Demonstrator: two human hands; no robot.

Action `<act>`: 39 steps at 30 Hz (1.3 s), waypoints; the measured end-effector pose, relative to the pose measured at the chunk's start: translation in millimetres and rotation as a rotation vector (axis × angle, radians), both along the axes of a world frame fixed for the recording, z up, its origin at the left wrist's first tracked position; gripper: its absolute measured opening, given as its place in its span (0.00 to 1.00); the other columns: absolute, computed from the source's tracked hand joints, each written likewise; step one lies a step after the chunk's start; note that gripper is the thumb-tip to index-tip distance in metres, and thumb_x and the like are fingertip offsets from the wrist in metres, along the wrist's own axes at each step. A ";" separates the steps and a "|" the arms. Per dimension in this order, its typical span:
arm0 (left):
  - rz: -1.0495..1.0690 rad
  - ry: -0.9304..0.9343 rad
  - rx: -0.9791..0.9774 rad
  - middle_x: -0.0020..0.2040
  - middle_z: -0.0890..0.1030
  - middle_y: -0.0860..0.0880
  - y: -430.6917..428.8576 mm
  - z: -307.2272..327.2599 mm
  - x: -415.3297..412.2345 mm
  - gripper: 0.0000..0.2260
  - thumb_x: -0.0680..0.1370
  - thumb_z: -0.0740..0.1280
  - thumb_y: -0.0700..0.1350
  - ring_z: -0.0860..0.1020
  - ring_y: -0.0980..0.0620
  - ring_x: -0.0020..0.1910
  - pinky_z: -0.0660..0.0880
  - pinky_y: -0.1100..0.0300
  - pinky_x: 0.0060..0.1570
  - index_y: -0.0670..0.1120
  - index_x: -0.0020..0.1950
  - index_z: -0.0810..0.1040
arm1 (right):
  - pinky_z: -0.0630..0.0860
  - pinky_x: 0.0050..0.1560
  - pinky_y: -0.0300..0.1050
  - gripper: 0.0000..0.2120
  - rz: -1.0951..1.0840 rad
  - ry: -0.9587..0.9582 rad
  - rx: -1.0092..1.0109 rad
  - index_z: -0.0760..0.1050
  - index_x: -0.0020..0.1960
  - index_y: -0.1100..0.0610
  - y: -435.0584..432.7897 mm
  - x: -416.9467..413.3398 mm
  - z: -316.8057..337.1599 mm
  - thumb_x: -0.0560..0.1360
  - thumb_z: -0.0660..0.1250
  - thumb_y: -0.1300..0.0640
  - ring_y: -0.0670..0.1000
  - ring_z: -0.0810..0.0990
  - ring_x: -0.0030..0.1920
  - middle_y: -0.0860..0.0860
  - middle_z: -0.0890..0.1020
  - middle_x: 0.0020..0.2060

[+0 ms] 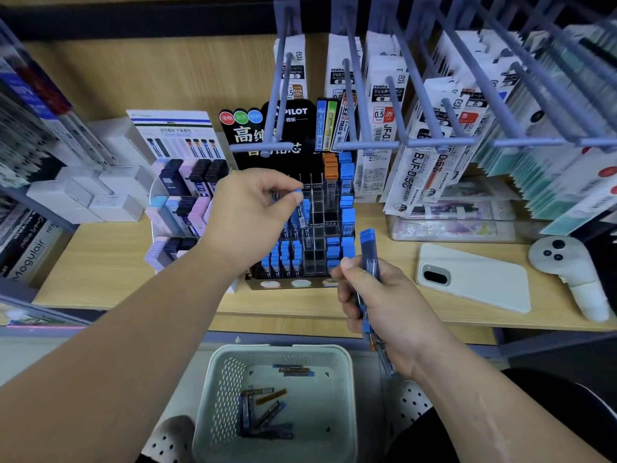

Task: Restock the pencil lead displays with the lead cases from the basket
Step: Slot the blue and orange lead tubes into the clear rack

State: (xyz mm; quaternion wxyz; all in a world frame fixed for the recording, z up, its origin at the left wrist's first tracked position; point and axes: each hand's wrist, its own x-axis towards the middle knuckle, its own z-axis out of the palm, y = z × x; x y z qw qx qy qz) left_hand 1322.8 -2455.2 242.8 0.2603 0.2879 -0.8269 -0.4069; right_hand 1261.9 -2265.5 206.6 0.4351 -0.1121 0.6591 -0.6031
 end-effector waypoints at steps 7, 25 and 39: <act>0.007 -0.018 0.018 0.22 0.72 0.59 1.1 -16.4 -3.3 0.03 0.77 0.73 0.43 0.66 0.57 0.23 0.65 0.69 0.26 0.51 0.48 0.84 | 0.70 0.31 0.42 0.12 0.008 -0.003 0.010 0.79 0.49 0.58 -1.3 -0.2 -0.7 0.83 0.64 0.50 0.48 0.71 0.31 0.50 0.77 0.33; 0.021 -0.143 -0.539 0.43 0.78 0.50 -3.1 -34.4 -10.7 0.06 0.70 0.78 0.45 0.78 0.50 0.40 0.73 0.58 0.37 0.45 0.45 0.86 | 0.71 0.34 0.43 0.12 0.017 0.011 0.025 0.80 0.50 0.56 -1.2 0.1 0.3 0.82 0.64 0.49 0.48 0.72 0.32 0.49 0.78 0.33; -0.040 -0.209 -0.659 0.41 0.77 0.48 -1.4 -35.5 -11.5 0.07 0.68 0.80 0.44 0.79 0.47 0.36 0.70 0.60 0.32 0.44 0.44 0.87 | 0.71 0.32 0.42 0.12 0.015 0.000 0.016 0.80 0.50 0.57 -0.7 0.0 2.5 0.82 0.64 0.49 0.48 0.72 0.31 0.49 0.77 0.33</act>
